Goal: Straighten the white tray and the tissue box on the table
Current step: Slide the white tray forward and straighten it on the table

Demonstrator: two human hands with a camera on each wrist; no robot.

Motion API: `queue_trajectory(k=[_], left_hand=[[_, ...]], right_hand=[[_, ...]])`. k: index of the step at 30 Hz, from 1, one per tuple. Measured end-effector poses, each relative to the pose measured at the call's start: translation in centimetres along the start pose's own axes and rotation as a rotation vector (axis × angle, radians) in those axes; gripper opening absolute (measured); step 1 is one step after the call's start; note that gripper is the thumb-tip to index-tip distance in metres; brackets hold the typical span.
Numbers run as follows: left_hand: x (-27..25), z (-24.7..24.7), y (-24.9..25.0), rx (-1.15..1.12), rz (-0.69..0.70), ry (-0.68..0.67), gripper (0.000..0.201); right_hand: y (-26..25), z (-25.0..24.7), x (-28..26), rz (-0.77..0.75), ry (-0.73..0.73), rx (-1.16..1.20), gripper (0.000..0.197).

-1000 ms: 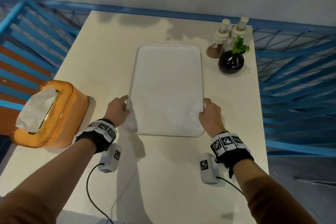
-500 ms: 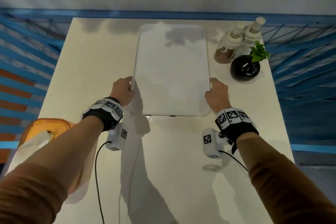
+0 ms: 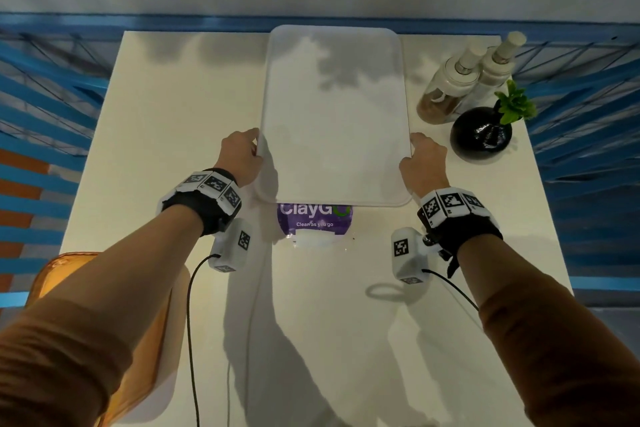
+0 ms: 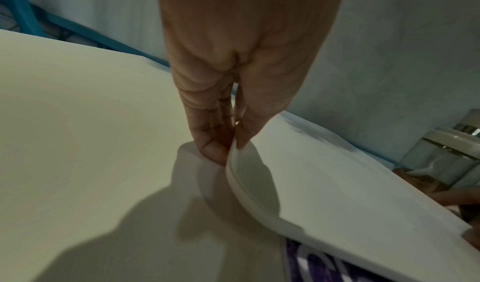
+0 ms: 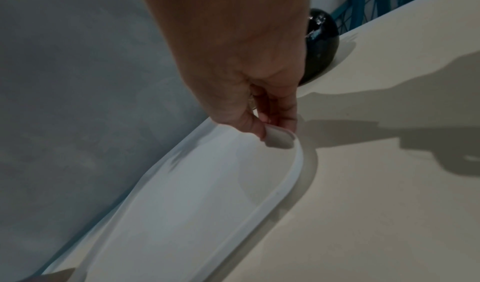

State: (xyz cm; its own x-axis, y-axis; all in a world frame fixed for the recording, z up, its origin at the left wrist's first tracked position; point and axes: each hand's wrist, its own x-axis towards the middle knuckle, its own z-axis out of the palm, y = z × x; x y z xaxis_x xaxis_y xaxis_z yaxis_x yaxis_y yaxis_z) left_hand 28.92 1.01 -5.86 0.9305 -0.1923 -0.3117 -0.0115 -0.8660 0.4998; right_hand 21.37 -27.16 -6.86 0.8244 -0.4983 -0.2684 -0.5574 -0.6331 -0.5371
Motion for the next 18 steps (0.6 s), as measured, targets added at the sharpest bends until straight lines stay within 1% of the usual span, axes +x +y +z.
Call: queue_trajectory(k=[7,12,15,18], left_hand=[[0.24,0.21,-0.21,0.002,0.007,-0.018,0.012],[0.24,0.36,-0.14,0.007,0.008,-0.016,0.012],[0.32,0.46,-0.20,0.008,0.000,-0.013,0.020],[0.07,0.58,-0.08,0.006,-0.021,-0.018,0.023]], right_hand=[[0.16,0.06,0.08,-0.001,-0.001,-0.026,0.044],[0.22,0.05,0.03,0.003,0.001,-0.014,0.044],[0.21,0.06,-0.02,-0.001,-0.002,-0.022,0.044],[0.34,0.10,-0.14,0.004,-0.011,-0.037,0.044]])
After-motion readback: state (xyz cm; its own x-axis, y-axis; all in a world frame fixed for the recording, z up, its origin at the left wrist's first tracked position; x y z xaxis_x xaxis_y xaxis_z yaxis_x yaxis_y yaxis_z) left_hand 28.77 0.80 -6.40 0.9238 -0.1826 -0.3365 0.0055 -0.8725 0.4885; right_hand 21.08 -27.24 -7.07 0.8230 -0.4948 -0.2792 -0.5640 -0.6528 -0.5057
